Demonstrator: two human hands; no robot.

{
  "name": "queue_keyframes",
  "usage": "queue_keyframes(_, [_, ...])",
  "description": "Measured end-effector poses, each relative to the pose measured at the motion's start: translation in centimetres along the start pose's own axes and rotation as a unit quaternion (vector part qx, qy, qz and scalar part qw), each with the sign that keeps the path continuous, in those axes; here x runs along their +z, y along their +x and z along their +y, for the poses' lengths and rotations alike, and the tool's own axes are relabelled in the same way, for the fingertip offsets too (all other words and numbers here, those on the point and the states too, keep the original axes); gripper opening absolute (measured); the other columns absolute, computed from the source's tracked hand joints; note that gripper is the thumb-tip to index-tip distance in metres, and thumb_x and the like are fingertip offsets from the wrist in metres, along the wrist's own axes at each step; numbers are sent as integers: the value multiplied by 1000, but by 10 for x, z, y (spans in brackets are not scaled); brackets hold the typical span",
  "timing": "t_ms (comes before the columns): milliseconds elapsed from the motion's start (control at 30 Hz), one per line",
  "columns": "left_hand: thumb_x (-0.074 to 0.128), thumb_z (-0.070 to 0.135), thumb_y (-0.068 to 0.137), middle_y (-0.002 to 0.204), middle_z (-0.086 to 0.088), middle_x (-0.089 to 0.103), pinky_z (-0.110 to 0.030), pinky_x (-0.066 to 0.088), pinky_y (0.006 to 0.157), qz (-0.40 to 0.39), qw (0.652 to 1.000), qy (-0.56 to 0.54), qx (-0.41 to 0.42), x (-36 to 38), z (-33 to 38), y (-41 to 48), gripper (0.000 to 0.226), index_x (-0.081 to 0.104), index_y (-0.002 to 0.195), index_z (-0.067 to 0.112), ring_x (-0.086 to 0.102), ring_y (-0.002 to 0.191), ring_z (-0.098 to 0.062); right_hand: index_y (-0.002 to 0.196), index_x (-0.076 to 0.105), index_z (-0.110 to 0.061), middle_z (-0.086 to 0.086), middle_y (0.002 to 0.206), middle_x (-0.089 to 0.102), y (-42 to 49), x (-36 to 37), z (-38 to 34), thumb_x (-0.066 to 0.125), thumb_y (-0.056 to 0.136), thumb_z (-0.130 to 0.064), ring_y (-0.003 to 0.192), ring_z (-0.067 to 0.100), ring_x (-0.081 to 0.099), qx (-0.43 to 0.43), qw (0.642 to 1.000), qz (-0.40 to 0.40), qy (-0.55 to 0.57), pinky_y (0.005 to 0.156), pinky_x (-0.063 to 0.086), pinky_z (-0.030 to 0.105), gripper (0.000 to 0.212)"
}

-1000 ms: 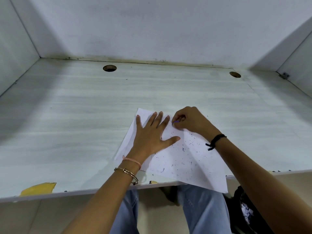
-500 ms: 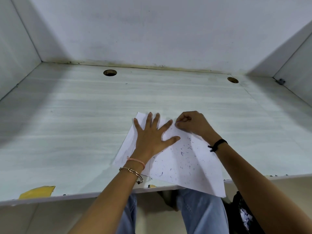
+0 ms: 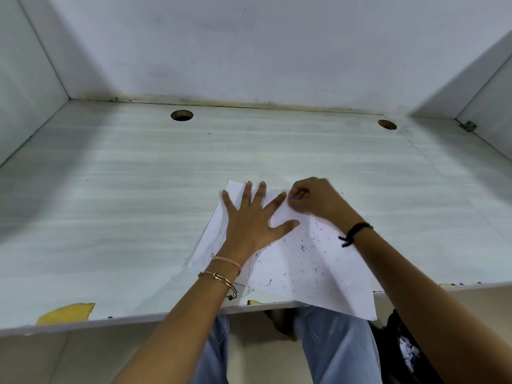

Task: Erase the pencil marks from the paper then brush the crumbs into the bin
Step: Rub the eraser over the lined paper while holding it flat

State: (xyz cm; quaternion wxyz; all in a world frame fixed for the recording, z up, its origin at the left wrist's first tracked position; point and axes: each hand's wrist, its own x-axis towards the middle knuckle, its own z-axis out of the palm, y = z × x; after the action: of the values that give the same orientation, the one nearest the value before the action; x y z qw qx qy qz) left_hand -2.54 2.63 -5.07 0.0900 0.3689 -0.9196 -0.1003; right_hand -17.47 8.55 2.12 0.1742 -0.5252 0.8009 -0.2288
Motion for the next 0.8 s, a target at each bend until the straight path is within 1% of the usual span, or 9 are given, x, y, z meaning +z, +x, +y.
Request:
queue_keyframes(67, [20,85,81,164,2,-4,-70,-17,106,0,1000,-8,-2,-2,1,-1,76,10,149,53,-13,149,-24,79,71,-4,7,79,68,12,-15,11,62,77,-3,76,22,66,21,999,29,-23,62,48,24,9])
queue_keyframes(133, [20,85,81,164,1,-3,-70,-17,105,3,1000,-5,1,-2,1,0,77,10,149,52,-12,149,-25,78,70,-3,8,81,68,18,-22,10,62,76,0,79,25,66,22,998,34,-48,59,46,22,9])
queue_keyframes(233, [14,85,81,164,0,-2,-72,-14,105,8,1000,16,4,0,1,0,79,10,151,48,-10,149,-26,78,71,-6,7,78,70,6,-7,-9,65,75,-5,71,18,65,-35,999,1,-15,64,50,25,6])
queue_keyframes(300, [13,85,80,164,0,-1,-72,-13,105,9,1000,17,6,1,0,0,81,10,151,47,-10,149,-26,79,71,-9,3,78,70,-6,5,-11,65,76,-7,66,13,60,-41,998,-36,-6,63,49,25,7])
queue_keyframes(467, [18,86,79,164,3,-4,-70,-16,107,-3,1000,-4,-5,-2,0,0,83,8,152,46,-13,149,-23,78,69,-5,8,79,67,15,-15,19,60,77,-3,74,23,62,13,998,48,-43,64,46,27,10])
queue_keyframes(567, [15,86,80,164,2,-4,-70,-16,106,-3,1000,5,-2,-1,0,1,85,7,152,42,-12,149,-24,77,69,-9,3,77,66,11,-12,7,63,77,-5,70,14,58,-25,998,50,-18,61,43,19,7])
queue_keyframes(633, [6,88,76,164,2,-3,-71,-14,105,-3,1000,20,0,1,0,1,90,5,153,40,-12,149,-25,79,69,-11,-1,77,65,-3,6,-8,66,78,-9,62,3,53,-67,998,-1,9,59,41,13,4])
queue_keyframes(700, [-1,88,71,164,2,-3,-72,-12,106,-5,1000,28,0,0,0,2,96,5,153,39,-11,149,-24,81,68,-11,-5,74,61,-11,21,-9,65,79,-8,59,0,49,-82,996,-30,13,57,37,10,4])
queue_keyframes(800, [12,88,78,163,4,-5,-70,-14,107,-9,1000,7,-7,-2,1,0,93,4,154,36,-13,149,-22,82,68,-12,-3,77,63,2,14,7,64,82,-10,65,3,53,-73,997,12,1,56,39,11,4])
